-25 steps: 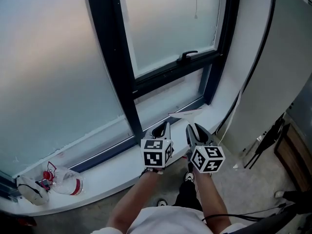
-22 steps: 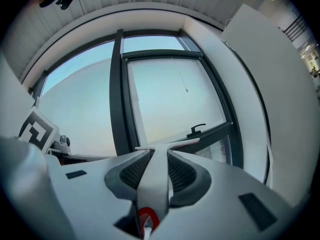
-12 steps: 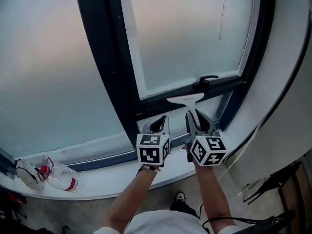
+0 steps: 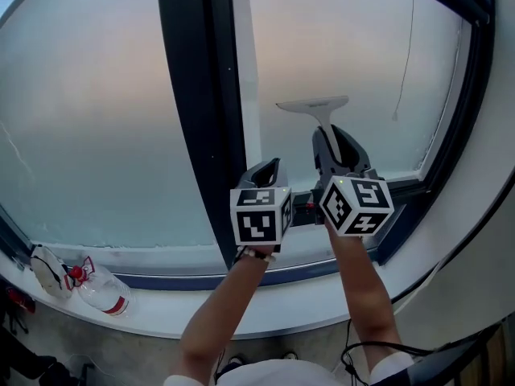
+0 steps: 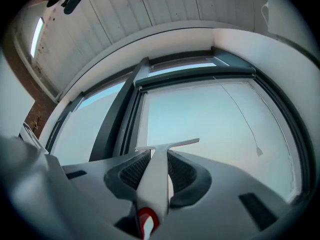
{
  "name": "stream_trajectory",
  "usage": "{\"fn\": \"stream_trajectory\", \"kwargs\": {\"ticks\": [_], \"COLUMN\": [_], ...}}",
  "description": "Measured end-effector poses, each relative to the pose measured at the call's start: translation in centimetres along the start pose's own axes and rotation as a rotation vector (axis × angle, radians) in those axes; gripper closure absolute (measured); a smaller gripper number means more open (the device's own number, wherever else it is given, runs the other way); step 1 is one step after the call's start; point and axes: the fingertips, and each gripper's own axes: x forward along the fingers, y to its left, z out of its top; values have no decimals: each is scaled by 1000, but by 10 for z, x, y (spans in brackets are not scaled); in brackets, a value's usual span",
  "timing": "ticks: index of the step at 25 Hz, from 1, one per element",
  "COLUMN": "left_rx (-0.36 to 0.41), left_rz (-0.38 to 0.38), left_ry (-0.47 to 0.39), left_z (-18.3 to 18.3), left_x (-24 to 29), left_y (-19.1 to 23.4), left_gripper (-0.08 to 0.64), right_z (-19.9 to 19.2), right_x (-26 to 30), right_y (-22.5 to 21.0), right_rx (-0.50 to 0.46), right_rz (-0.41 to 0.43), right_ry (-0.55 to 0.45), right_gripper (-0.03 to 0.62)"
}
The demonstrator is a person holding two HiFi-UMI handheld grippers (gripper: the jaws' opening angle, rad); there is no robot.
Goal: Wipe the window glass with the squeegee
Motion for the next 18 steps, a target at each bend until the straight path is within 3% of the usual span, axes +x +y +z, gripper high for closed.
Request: {"fn": "stream_trajectory", "kwargs": {"ticks": [7,13,18], "left_rx": [26,57,81], "left_rz": [31,-12,-97], "left_ry": [-91,-166,-230], "left_z": [93,158,201], "left_x": [11,14,10], "left_y": [33,43,26], "left_gripper": [560,560,560], "right_z": [78,126,160], "right_x": [69,120,150], "right_y": [14,18,12], "right_rx": [-12,-29,-65], "right_rz": [19,11,-8], "right_ry": [-118,-172,-213], "right_gripper": [500,500,500]}}
